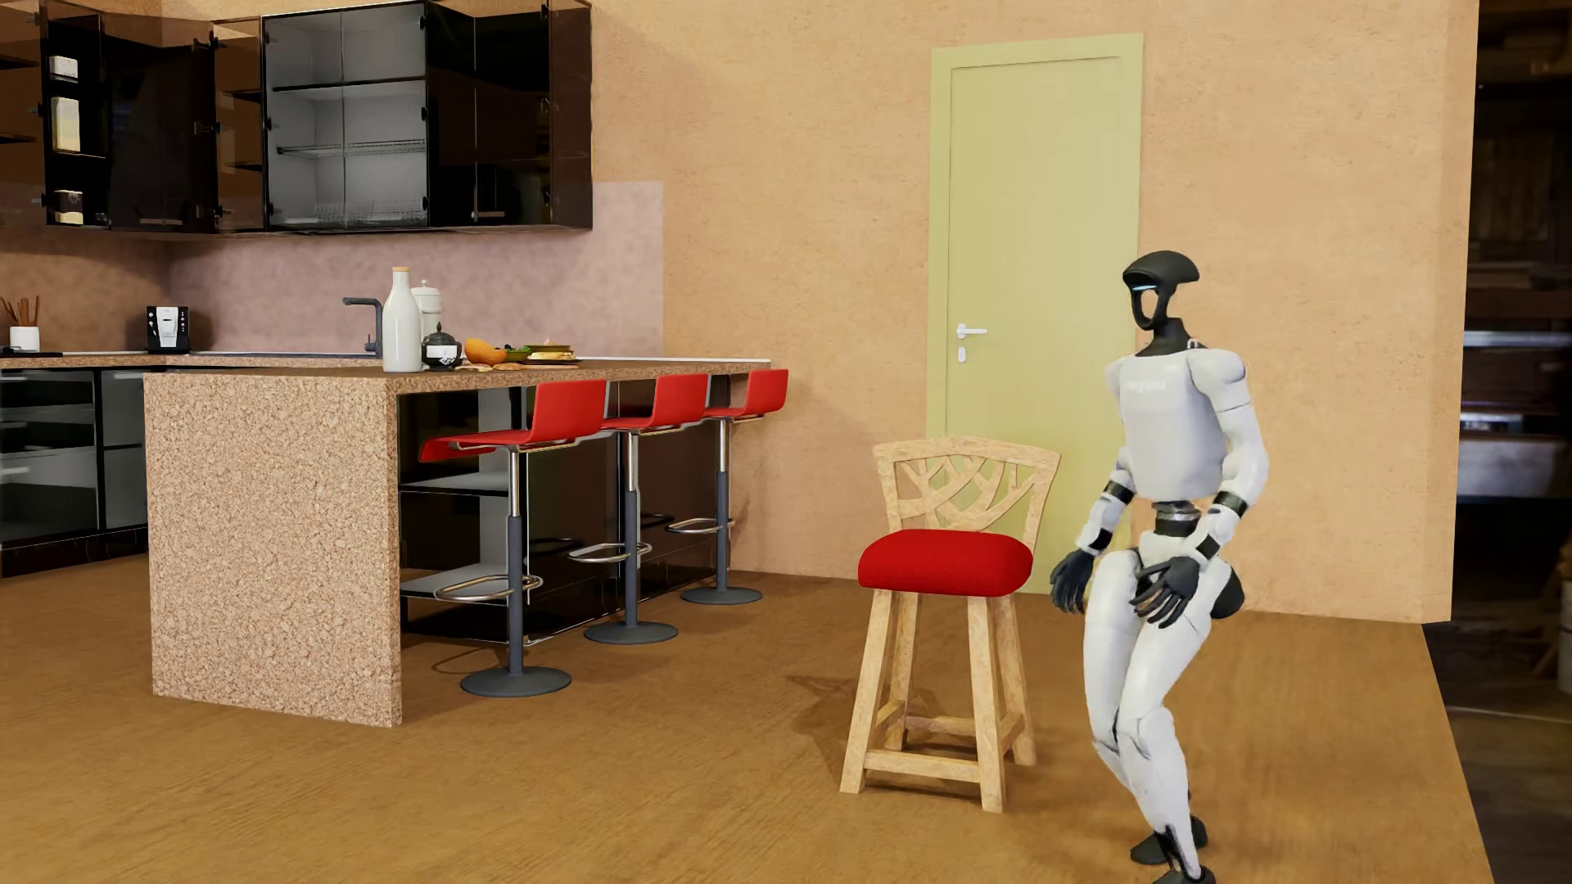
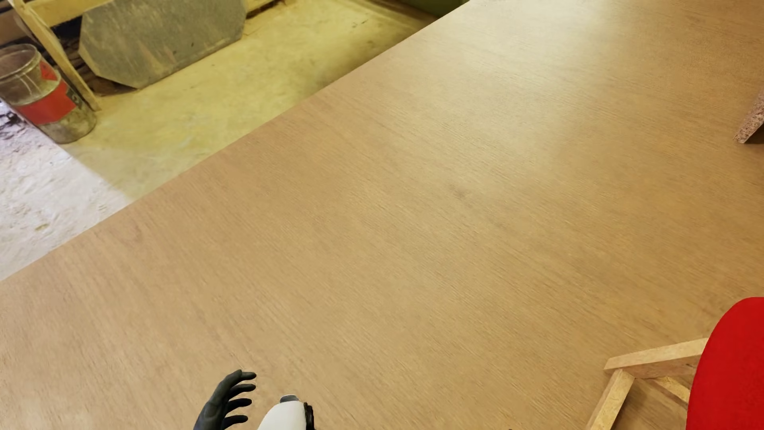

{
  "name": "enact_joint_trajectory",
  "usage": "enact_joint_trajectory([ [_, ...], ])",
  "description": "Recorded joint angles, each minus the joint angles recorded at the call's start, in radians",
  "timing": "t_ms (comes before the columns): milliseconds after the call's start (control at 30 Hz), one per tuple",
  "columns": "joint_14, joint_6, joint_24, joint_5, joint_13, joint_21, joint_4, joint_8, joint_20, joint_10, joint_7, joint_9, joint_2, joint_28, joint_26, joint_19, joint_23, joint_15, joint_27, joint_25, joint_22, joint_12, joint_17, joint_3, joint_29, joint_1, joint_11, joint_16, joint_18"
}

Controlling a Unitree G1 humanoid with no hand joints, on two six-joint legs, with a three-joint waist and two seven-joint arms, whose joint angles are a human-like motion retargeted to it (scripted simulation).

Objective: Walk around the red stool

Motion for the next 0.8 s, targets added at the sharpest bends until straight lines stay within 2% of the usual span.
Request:
enact_joint_trajectory([
  [33, 0.033, 0.008, 0.009, 0.010, -0.045, -0.046, 0.013, -0.006, 0.008, -0.181, 0.014, 0.009, -0.027, -0.016, -0.008, -0.027, -0.050, 0.037, 0.027, -0.013, 0.056, 0.007, 0.028, -0.011, -0.002, 0.025, 0.150, 0.068, -0.010],
  [67, 0.179, -0.005, 0.011, -0.013, -0.071, -0.010, 0.036, -0.044, 0.007, -0.168, 0.038, 0.009, -0.113, -0.013, -0.008, -0.062, -0.044, 0.203, 0.030, -0.023, 0.105, -0.026, 0.030, -0.033, 0.019, 0.055, 0.372, 0.124, 0.017],
  [100, 0.127, -0.041, 0.002, -0.044, -0.081, -0.003, 0.047, -0.074, 0.022, -0.158, 0.076, 0.002, -0.197, 0.015, -0.016, -0.035, 0.022, 0.377, 0.014, -0.017, 0.105, -0.038, 0.023, -0.073, 0.077, 0.101, 0.488, 0.135, 0.136],
  [133, 0.086, -0.085, -0.016, -0.073, -0.059, -0.014, 0.056, -0.095, 0.035, -0.168, 0.112, 0.004, -0.262, 0.044, -0.008, 0.017, 0.035, 0.406, 0.005, -0.002, 0.071, -0.059, 0.000, -0.113, 0.144, 0.165, 0.541, 0.131, 0.177],
  [167, 0.050, -0.118, -0.044, -0.114, -0.030, -0.029, 0.072, -0.115, 0.016, -0.187, 0.151, -0.007, -0.315, 0.063, 0.014, 0.030, 0.004, 0.304, 0.006, 0.010, -0.018, -0.069, -0.031, -0.134, 0.195, 0.226, 0.492, 0.092, 0.114],
  [200, 0.013, -0.142, -0.063, -0.147, 0.000, -0.075, 0.085, -0.132, -0.029, -0.207, 0.185, -0.027, -0.328, 0.063, 0.022, 0.028, -0.012, 0.183, 0.002, -0.010, -0.036, -0.077, -0.009, -0.156, 0.211, 0.292, 0.346, 0.047, 0.130],
  [233, -0.043, -0.152, -0.069, -0.171, 0.025, -0.070, 0.106, -0.137, -0.063, -0.186, 0.209, -0.038, -0.326, 0.047, 0.052, 0.031, -0.017, 0.130, -0.004, -0.037, -0.056, -0.105, -0.007, -0.143, 0.204, 0.340, 0.150, 0.003, 0.110],
  [267, -0.067, -0.140, -0.059, -0.156, 0.025, -0.038, 0.126, -0.137, -0.119, -0.071, 0.175, -0.034, -0.294, 0.022, 0.087, 0.020, 0.043, 0.173, -0.019, -0.052, -0.057, -0.147, -0.020, -0.100, 0.178, 0.336, 0.105, -0.009, 0.086],
  [300, 0.063, -0.112, -0.032, -0.125, 0.014, 0.025, 0.107, -0.113, -0.113, 0.093, 0.090, -0.026, -0.259, -0.006, 0.108, 0.023, 0.087, 0.147, -0.043, -0.047, -0.025, -0.150, -0.039, -0.054, 0.143, 0.270, 0.095, -0.008, 0.078],
  [333, 0.137, -0.067, 0.001, -0.093, 0.008, 0.030, 0.075, -0.095, -0.045, 0.186, 0.010, -0.014, -0.202, -0.034, 0.112, 0.029, 0.097, 0.132, -0.069, -0.033, 0.015, -0.107, -0.035, -0.014, 0.108, 0.217, 0.057, -0.025, 0.071],
  [367, 0.037, -0.027, 0.033, -0.072, 0.021, -0.010, 0.046, -0.068, 0.009, 0.136, -0.026, -0.024, -0.162, -0.064, 0.132, 0.036, 0.039, 0.118, -0.091, -0.014, 0.000, -0.024, -0.009, 0.026, 0.078, 0.168, 0.019, 0.000, 0.065],
  [400, -0.053, 0.013, 0.057, -0.053, -0.009, -0.017, 0.048, -0.040, 0.039, 0.016, -0.027, -0.021, -0.106, -0.088, 0.151, 0.046, 0.016, 0.101, -0.108, -0.005, 0.028, 0.027, 0.002, 0.045, 0.064, 0.154, -0.017, 0.015, 0.059],
  [433, -0.090, 0.046, 0.069, -0.033, -0.058, -0.024, 0.059, -0.003, 0.041, -0.131, -0.022, -0.016, -0.060, -0.103, 0.164, 0.056, -0.022, 0.075, -0.113, -0.005, 0.044, 0.073, 0.023, 0.045, 0.064, 0.162, -0.037, 0.030, 0.051],
  [467, 0.067, 0.039, 0.060, -0.035, -0.099, -0.023, 0.068, 0.030, 0.001, -0.217, 0.011, -0.019, -0.057, -0.109, 0.157, 0.047, -0.052, 0.050, -0.112, -0.004, 0.075, 0.091, 0.063, 0.017, 0.085, 0.208, 0.021, 0.084, 0.035],
  [500, 0.028, 0.000, 0.036, -0.068, -0.102, 0.013, 0.072, -0.006, 0.002, -0.228, 0.061, -0.016, -0.106, -0.091, 0.150, -0.029, -0.003, 0.122, -0.116, 0.015, 0.050, 0.069, 0.050, -0.014, 0.137, 0.263, 0.157, 0.114, 0.090],
  [533, -0.008, -0.036, 0.009, -0.104, -0.075, -0.003, 0.083, -0.065, 0.017, -0.247, 0.102, -0.009, -0.146, -0.056, 0.125, -0.063, 0.015, 0.197, -0.102, 0.034, 0.065, 0.016, 0.039, -0.054, 0.195, 0.331, 0.260, 0.098, 0.093],
  [567, -0.040, -0.077, -0.018, -0.126, -0.037, -0.012, 0.095, -0.111, 0.011, -0.274, 0.146, -0.017, -0.188, -0.013, 0.109, -0.035, -0.011, 0.211, -0.062, 0.042, 0.038, -0.026, 0.033, -0.109, 0.236, 0.396, 0.299, 0.078, 0.082],
  [600, -0.073, -0.115, -0.045, -0.148, 0.021, -0.051, 0.103, -0.140, -0.035, -0.283, 0.184, -0.031, -0.217, 0.025, 0.125, 0.014, -0.036, 0.180, -0.021, 0.037, -0.038, -0.105, 0.022, -0.136, 0.243, 0.452, 0.239, 0.050, 0.067],
  [633, -0.078, -0.145, -0.064, -0.161, 0.073, -0.022, 0.106, -0.141, -0.063, -0.179, 0.177, -0.040, -0.216, 0.046, 0.117, 0.031, 0.001, 0.107, 0.002, 0.023, -0.088, -0.188, -0.014, -0.141, 0.219, 0.450, 0.100, 0.005, 0.049],
  [667, 0.053, -0.138, -0.067, -0.137, 0.099, 0.056, 0.109, -0.128, -0.057, 0.066, 0.096, -0.045, -0.182, 0.046, 0.052, 0.010, 0.114, 0.048, 0.009, -0.001, -0.023, -0.235, -0.069, -0.128, 0.172, 0.353, 0.088, -0.055, 0.033],
  [700, 0.096, -0.109, -0.064, -0.105, 0.096, 0.046, 0.071, -0.104, -0.074, 0.173, 0.017, -0.033, -0.133, 0.027, -0.006, 0.012, 0.130, 0.019, 0.029, -0.009, 0.014, -0.183, -0.061, -0.091, 0.121, 0.261, 0.072, -0.045, 0.025],
  [733, 0.073, -0.070, -0.055, -0.072, 0.083, 0.016, 0.048, -0.080, -0.060, 0.184, -0.021, -0.018, -0.079, 0.001, -0.026, 0.016, 0.096, -0.001, 0.045, -0.003, 0.015, -0.106, -0.020, -0.040, 0.072, 0.166, 0.038, -0.031, 0.018],
  [767, 0.016, -0.041, -0.033, -0.059, 0.081, -0.014, 0.032, -0.058, -0.027, 0.086, -0.012, -0.006, -0.024, -0.029, -0.014, 0.021, 0.003, -0.037, 0.053, 0.002, 0.008, -0.038, 0.017, 0.002, 0.029, 0.088, 0.016, 0.007, 0.014],
  [800, -0.010, -0.007, -0.012, -0.039, 0.028, -0.031, 0.046, -0.035, 0.022, -0.069, 0.008, 0.005, -0.006, -0.049, -0.003, 0.024, -0.034, -0.058, 0.055, -0.002, 0.041, 0.003, 0.015, 0.013, 0.005, 0.061, 0.069, 0.041, 0.013],
])
